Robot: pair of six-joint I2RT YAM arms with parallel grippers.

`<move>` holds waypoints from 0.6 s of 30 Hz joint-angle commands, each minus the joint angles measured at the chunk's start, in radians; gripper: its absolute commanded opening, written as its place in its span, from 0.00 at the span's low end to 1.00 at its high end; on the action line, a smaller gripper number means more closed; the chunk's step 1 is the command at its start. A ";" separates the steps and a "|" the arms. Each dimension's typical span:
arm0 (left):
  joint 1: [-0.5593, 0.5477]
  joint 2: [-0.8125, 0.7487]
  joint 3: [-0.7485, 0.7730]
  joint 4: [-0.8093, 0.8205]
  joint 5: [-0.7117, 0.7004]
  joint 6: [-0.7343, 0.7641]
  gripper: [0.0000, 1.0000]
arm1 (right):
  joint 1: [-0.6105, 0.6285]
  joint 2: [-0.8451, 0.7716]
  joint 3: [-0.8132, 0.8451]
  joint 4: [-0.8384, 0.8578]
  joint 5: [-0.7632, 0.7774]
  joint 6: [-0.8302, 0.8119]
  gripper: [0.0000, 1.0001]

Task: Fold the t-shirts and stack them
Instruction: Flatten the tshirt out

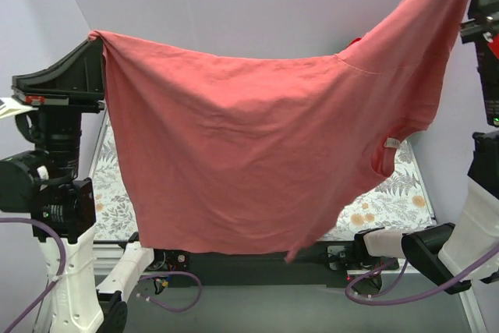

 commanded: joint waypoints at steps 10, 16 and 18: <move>-0.005 -0.043 -0.461 0.064 -0.222 0.101 0.00 | -0.005 0.142 -0.227 -0.006 -0.126 0.094 0.01; -0.005 0.055 -0.735 0.208 -0.346 0.120 0.00 | -0.003 0.321 -0.337 0.030 -0.201 0.131 0.01; -0.003 0.155 -0.769 0.271 -0.389 0.124 0.00 | 0.000 0.428 -0.328 0.047 -0.215 0.151 0.01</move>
